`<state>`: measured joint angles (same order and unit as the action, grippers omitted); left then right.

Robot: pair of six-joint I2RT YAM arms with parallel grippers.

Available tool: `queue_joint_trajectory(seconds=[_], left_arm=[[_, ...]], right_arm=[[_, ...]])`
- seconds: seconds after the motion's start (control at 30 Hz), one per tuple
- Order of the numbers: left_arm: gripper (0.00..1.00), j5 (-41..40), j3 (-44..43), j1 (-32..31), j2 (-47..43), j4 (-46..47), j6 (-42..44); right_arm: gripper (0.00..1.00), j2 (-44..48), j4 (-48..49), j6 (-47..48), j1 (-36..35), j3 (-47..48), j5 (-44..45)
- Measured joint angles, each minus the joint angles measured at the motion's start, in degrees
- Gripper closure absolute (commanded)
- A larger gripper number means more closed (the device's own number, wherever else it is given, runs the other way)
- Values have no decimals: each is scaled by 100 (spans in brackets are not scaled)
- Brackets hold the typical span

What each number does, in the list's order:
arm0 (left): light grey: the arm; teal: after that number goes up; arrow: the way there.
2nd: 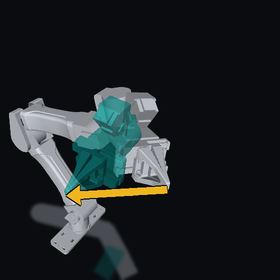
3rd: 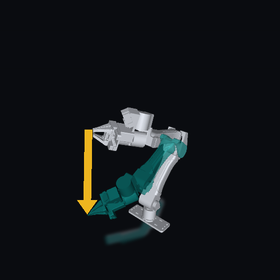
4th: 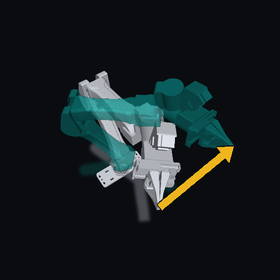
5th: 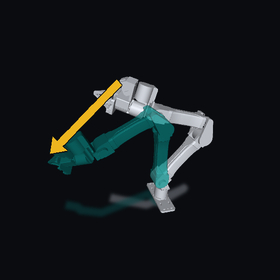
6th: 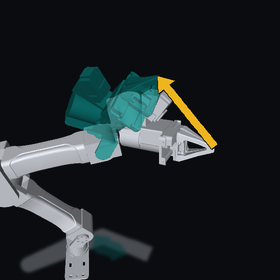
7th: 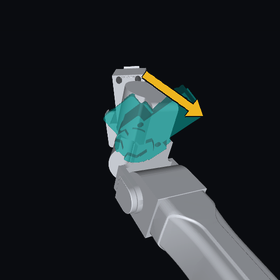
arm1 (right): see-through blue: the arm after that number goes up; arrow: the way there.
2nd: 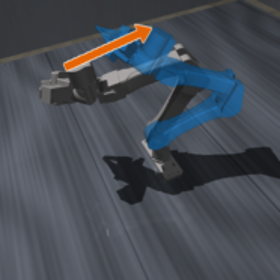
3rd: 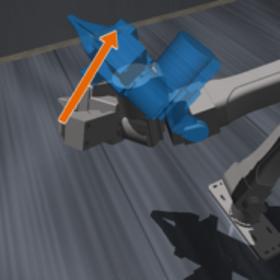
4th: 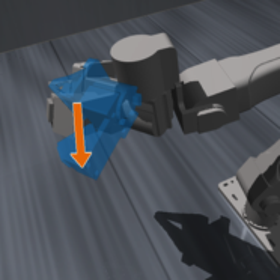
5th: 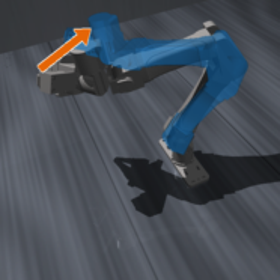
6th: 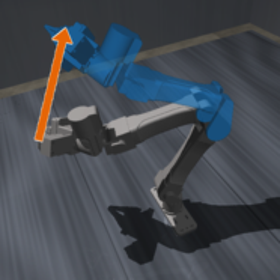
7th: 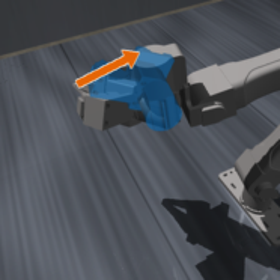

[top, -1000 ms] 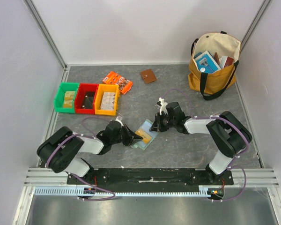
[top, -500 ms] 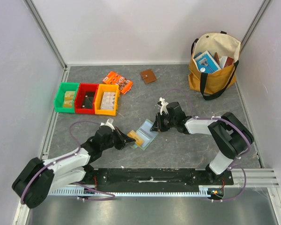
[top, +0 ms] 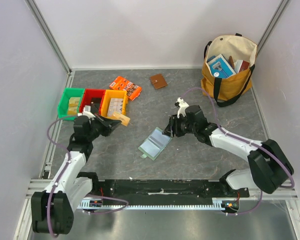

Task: Take the credit cards out of the card holder
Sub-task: Place the credit card in the storage box.

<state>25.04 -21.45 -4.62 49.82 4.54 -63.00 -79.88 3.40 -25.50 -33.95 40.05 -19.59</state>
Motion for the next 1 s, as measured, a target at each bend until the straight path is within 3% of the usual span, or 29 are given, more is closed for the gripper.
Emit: queue_joint_trajectory(seconds=[0.2, 0.43, 0.73, 1.0], left_arm=[[98, 544, -483, 1528, 313, 48, 225], [98, 496, -1255, 2957, 1209, 31, 555], [98, 361, -2494, 3932, 3021, 94, 1158], [98, 289, -3375, 4050, 4450, 258, 1346]], right_arm=[[18, 588, -358, 164, 0, -31, 310], [9, 1040, -726, 411, 0, -144, 675], [6, 1235, -787, 481, 0, -348, 949], [6, 1233, -778, 555, 0, -402, 1001]])
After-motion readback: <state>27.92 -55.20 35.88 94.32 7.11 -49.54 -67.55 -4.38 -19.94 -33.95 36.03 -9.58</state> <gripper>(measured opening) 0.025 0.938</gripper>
